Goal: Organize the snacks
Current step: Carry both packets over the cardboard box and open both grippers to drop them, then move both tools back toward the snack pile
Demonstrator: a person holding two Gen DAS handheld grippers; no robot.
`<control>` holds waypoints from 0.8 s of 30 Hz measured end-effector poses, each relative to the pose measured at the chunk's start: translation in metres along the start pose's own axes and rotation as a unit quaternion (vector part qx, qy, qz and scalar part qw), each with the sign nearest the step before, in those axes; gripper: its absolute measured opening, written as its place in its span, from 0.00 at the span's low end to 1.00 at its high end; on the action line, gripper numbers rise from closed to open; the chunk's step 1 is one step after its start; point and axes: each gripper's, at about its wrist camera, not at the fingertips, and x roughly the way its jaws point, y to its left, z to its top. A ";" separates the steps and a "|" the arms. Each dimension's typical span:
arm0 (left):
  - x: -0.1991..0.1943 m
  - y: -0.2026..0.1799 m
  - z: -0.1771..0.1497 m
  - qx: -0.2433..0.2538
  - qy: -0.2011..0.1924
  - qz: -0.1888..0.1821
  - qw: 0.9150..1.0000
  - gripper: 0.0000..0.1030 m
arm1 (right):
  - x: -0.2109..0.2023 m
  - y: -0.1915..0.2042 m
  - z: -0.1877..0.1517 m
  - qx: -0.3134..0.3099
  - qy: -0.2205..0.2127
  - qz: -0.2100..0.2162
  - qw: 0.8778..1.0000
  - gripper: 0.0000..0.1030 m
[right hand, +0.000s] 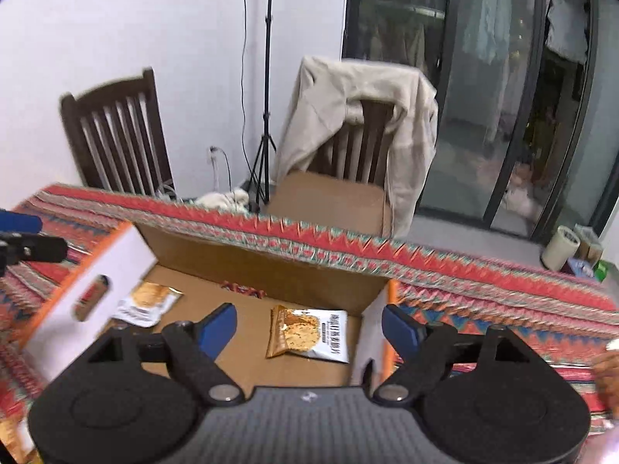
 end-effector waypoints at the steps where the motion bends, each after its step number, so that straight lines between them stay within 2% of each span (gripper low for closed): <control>1: -0.020 -0.002 -0.001 -0.002 -0.007 -0.004 1.000 0.87 | -0.015 -0.002 0.001 0.004 -0.006 0.002 1.000 0.83; 7: -0.128 -0.021 -0.026 0.002 -0.057 -0.014 0.998 1.00 | -0.132 -0.011 -0.010 0.019 -0.052 0.015 0.998 0.89; 11: -0.187 -0.036 -0.063 0.012 -0.086 -0.014 0.996 1.00 | -0.198 -0.008 -0.035 0.028 -0.071 0.029 0.997 0.94; 15: -0.236 -0.044 -0.103 0.007 -0.105 -0.018 0.994 1.00 | -0.258 0.003 -0.071 0.023 -0.096 0.031 0.995 0.99; 18: -0.271 -0.049 -0.142 0.003 -0.130 -0.017 0.991 1.00 | -0.297 0.014 -0.107 0.020 -0.118 0.040 0.992 1.00; 24: -0.307 -0.061 -0.236 -0.016 -0.164 0.011 0.986 1.00 | -0.348 0.038 -0.191 0.013 -0.152 0.061 0.986 1.00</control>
